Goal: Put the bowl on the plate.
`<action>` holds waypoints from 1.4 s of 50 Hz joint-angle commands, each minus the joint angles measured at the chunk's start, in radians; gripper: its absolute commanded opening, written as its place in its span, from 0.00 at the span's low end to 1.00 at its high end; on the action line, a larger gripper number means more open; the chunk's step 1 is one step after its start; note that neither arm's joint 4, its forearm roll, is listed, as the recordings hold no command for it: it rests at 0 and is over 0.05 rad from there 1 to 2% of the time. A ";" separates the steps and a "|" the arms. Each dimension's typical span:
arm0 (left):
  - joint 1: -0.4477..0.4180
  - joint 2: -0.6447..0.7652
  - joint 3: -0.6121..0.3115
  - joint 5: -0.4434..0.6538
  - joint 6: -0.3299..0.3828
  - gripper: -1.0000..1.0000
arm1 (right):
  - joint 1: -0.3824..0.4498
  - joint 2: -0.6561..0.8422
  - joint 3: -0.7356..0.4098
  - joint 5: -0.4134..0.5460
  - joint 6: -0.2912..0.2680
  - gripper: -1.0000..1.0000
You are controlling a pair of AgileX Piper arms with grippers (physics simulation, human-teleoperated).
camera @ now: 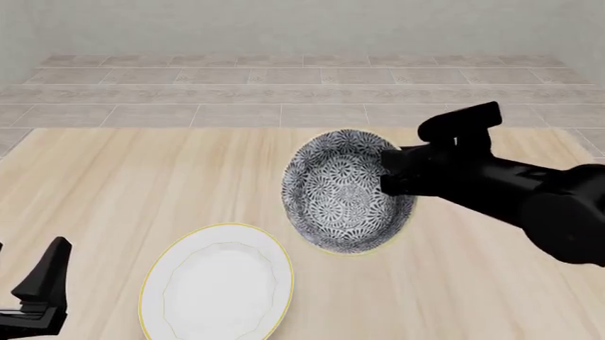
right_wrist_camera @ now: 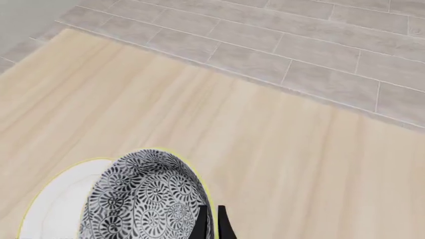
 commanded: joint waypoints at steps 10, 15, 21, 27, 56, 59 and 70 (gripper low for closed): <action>-0.003 -0.002 -0.011 0.007 0.001 1.00 | 0.095 0.063 -0.061 0.006 0.080 0.00; -0.004 0.000 -0.013 0.005 -0.001 1.00 | 0.118 0.080 -0.069 0.002 0.104 0.00; -0.004 -0.009 -0.015 0.016 -0.002 1.00 | 0.149 0.119 -0.082 -0.004 0.126 0.00; -0.003 -0.014 -0.017 0.019 -0.001 1.00 | 0.175 0.161 -0.127 0.014 0.153 0.00; -0.003 -0.015 -0.021 0.019 0.000 1.00 | 0.269 0.289 -0.215 0.020 0.255 0.00; -0.002 -0.016 -0.022 0.021 0.000 1.00 | 0.281 0.302 -0.222 0.018 0.269 0.00; -0.002 -0.016 -0.026 0.024 0.002 1.00 | 0.300 0.357 -0.239 -0.003 0.317 0.00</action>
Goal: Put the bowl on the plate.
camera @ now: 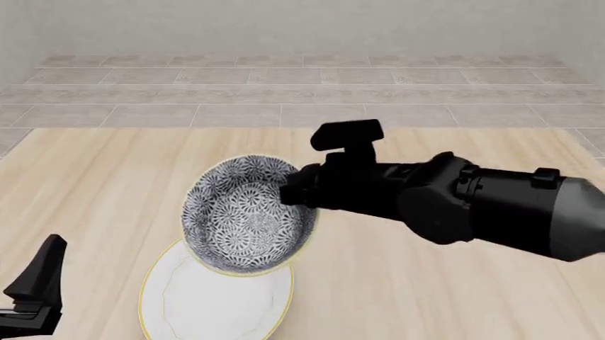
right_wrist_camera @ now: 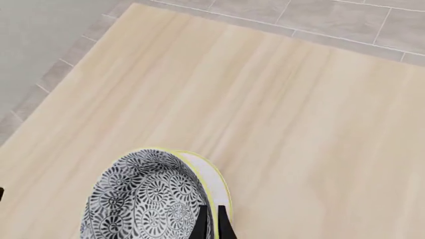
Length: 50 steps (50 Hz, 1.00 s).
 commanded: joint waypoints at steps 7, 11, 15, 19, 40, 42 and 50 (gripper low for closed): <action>0.000 -0.001 -0.003 0.002 0.000 1.00 | 0.024 0.068 -0.034 -0.020 0.064 0.00; 0.000 -0.001 -0.003 0.002 0.001 1.00 | 0.033 0.079 -0.040 -0.021 0.073 0.00; -0.001 -0.001 -0.003 0.002 0.001 1.00 | 0.041 0.095 -0.046 -0.024 0.087 0.00; 0.000 -0.001 -0.004 0.002 0.001 1.00 | 0.044 0.106 -0.053 -0.025 0.092 0.00; 0.000 -0.001 -0.011 0.006 0.002 1.00 | 0.064 0.182 -0.098 -0.030 0.126 0.00; -0.001 -0.001 -0.011 0.006 0.002 1.00 | 0.065 0.189 -0.100 -0.031 0.126 0.00; -0.001 -0.001 -0.012 0.006 0.004 1.00 | 0.065 0.230 -0.114 -0.035 0.129 0.00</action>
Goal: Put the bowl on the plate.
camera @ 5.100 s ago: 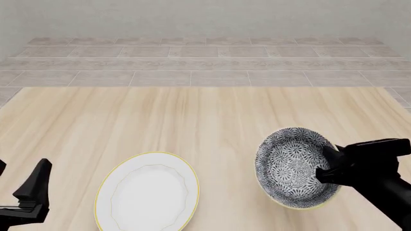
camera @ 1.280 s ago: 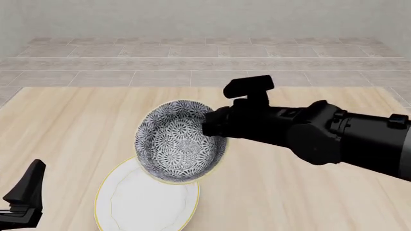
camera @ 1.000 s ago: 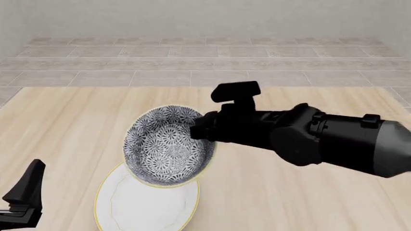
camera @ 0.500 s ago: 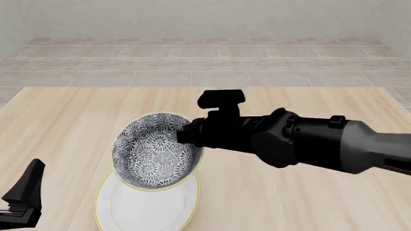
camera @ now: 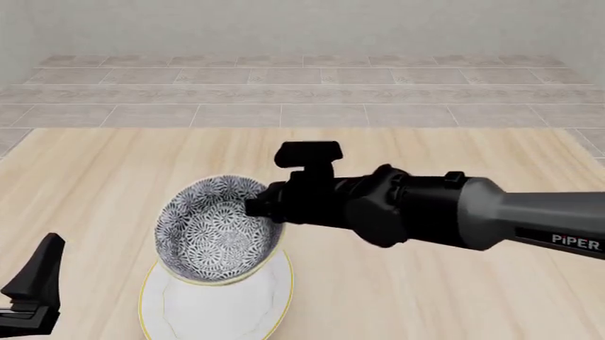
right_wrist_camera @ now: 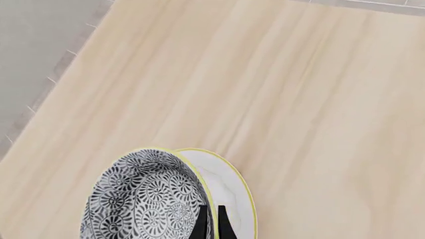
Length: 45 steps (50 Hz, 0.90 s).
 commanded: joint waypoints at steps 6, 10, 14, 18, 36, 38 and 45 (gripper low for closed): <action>0.001 0.000 -0.004 0.002 0.002 1.00 | 0.008 0.074 -0.030 -0.011 0.009 0.00; 0.001 0.000 -0.006 0.002 0.002 1.00 | 0.006 0.095 -0.033 -0.013 0.002 0.00; 0.002 0.000 -0.007 0.003 0.001 1.00 | 0.008 0.114 -0.037 -0.018 0.000 0.00; 0.001 0.000 -0.008 0.003 0.001 1.00 | 0.006 0.135 -0.045 -0.022 -0.002 0.00; -0.002 0.000 -0.009 0.002 0.001 1.00 | 0.024 0.183 -0.037 -0.054 0.013 0.00; -0.002 0.000 -0.010 0.002 0.001 1.00 | 0.025 0.187 -0.036 -0.058 0.015 0.00; -0.002 0.000 -0.009 0.003 0.001 1.00 | 0.026 0.209 -0.036 -0.074 0.030 0.00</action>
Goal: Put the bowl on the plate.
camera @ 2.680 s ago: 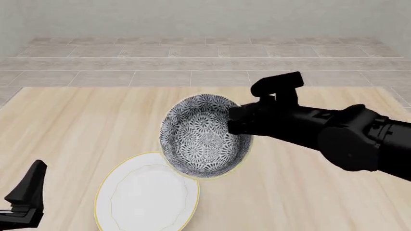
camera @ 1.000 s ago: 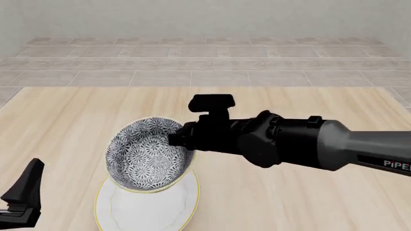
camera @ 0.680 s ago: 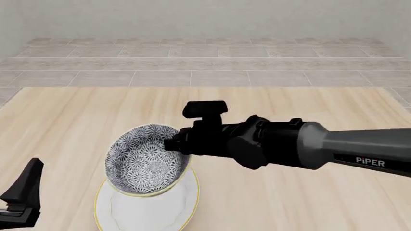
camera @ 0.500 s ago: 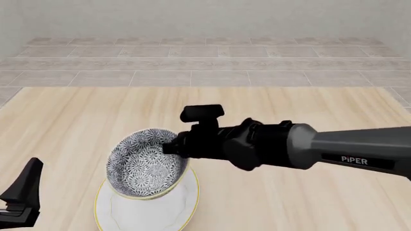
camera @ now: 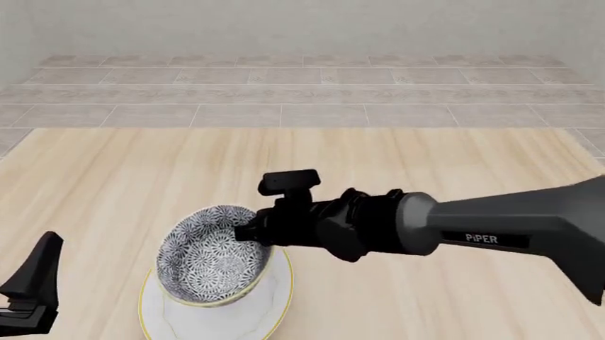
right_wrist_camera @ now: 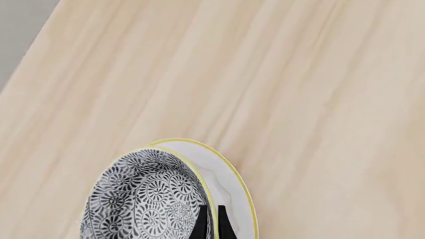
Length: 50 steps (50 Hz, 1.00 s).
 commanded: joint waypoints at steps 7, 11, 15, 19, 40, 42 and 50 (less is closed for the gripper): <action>-0.002 0.000 0.001 0.000 0.001 1.00 | 0.016 0.040 0.006 -0.041 0.038 0.00; -0.003 0.000 0.002 0.000 0.001 1.00 | 0.024 0.045 0.014 -0.050 0.047 0.00; -0.004 0.000 0.003 0.000 0.002 1.00 | 0.026 0.052 0.017 -0.056 0.050 0.00; -0.005 0.000 0.005 -0.001 0.002 1.00 | 0.028 0.054 0.020 -0.059 0.053 0.00; -0.007 0.000 0.006 -0.003 0.003 1.00 | 0.023 0.067 0.027 -0.069 0.045 0.00; -0.007 0.000 0.006 -0.004 0.003 1.00 | 0.023 0.070 0.027 -0.071 0.043 0.00; -0.008 0.000 0.006 -0.004 0.005 1.00 | 0.020 0.061 0.027 -0.064 0.033 0.00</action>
